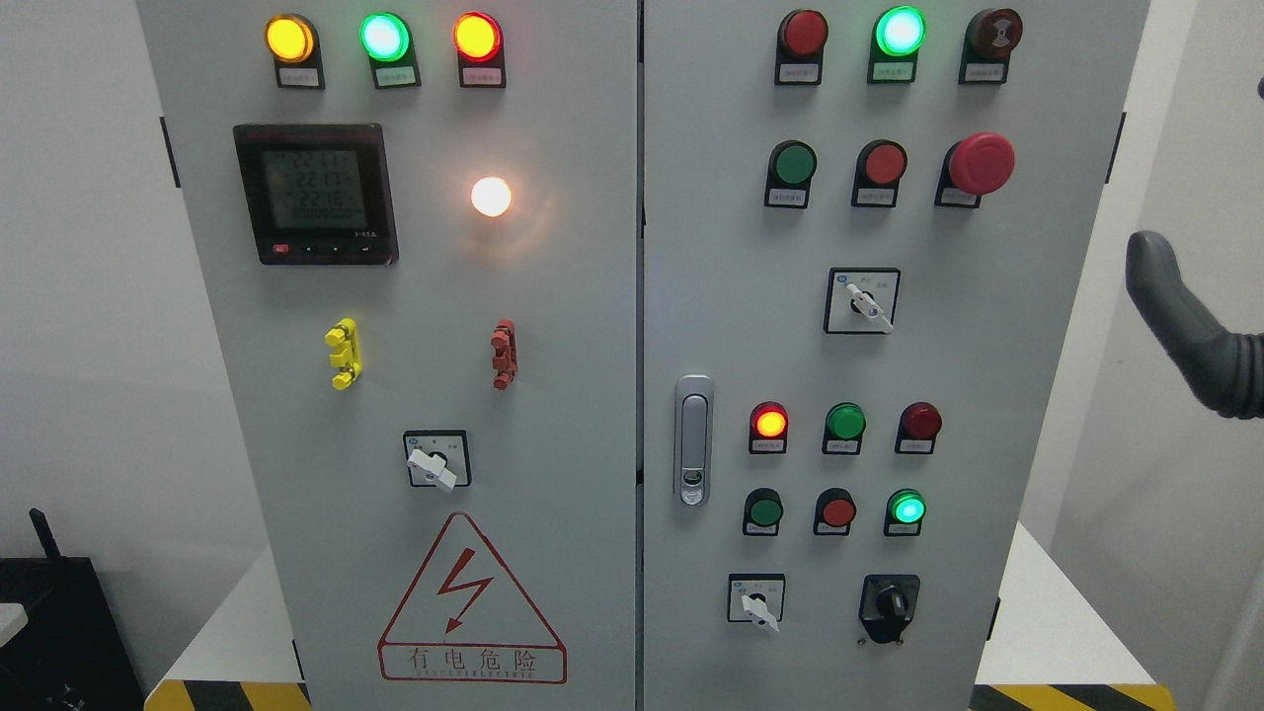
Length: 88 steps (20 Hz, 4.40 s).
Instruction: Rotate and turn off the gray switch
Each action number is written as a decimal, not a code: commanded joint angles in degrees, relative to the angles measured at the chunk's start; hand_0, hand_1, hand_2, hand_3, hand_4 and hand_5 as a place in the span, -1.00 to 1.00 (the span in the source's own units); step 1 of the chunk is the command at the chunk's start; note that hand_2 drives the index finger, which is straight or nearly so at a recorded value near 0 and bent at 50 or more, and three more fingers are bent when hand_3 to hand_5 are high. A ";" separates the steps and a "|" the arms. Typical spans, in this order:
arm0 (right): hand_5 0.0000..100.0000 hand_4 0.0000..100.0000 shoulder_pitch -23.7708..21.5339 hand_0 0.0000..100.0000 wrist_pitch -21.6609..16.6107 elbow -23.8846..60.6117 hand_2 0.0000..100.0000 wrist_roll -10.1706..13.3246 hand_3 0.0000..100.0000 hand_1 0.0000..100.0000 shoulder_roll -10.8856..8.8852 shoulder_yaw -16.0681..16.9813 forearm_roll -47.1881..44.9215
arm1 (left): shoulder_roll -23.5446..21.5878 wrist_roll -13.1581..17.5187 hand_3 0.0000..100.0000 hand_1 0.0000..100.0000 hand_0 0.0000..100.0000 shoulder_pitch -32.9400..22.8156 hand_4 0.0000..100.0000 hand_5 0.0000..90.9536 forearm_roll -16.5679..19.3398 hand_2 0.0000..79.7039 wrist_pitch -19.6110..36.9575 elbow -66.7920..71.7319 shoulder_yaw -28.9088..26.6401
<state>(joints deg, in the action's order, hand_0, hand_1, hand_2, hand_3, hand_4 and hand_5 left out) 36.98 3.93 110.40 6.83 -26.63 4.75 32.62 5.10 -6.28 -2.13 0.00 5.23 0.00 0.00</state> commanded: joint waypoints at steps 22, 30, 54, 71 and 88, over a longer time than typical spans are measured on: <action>0.59 0.25 0.37 -0.67 8.28 3.07 -0.07 0.02 0.41 -0.27 4.39 -6.14 0.95 | 0.00 0.04 -1.00 -0.22 -0.76 0.02 -1.00 -1.00 0.44 -1.00 -0.04 1.32 -1.85; 0.77 0.43 0.28 -0.65 11.54 0.52 0.20 -0.77 0.61 -0.54 10.10 -10.72 5.87 | 0.00 0.04 -1.00 -0.22 -0.76 0.02 -1.00 -1.00 0.44 -1.00 0.04 1.32 -1.85; 0.93 0.50 2.30 -0.86 15.67 -5.37 0.25 -4.46 0.65 -0.38 22.06 -13.27 18.44 | 0.00 0.04 -1.00 -0.22 -0.76 0.02 -1.00 -1.00 0.44 -1.00 0.04 1.32 -1.85; 0.93 0.53 4.15 -0.84 16.55 -6.69 0.26 -4.46 0.66 -0.27 22.59 -13.80 19.15 | 0.00 -0.04 -1.00 -0.22 -0.76 0.02 -1.00 -1.00 0.44 -1.00 -0.04 1.32 -1.85; 0.93 0.53 4.41 -0.64 17.25 -7.31 0.24 -4.46 0.66 -0.20 22.59 -13.71 19.06 | 0.00 -0.04 -1.00 -0.22 -0.76 0.02 -1.00 -1.00 0.44 -1.00 0.04 1.32 -1.76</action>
<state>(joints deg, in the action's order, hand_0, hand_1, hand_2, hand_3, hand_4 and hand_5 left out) 41.30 21.16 103.55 2.36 -4.27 -8.93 51.76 5.10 -6.29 -2.11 0.00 5.23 0.00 0.00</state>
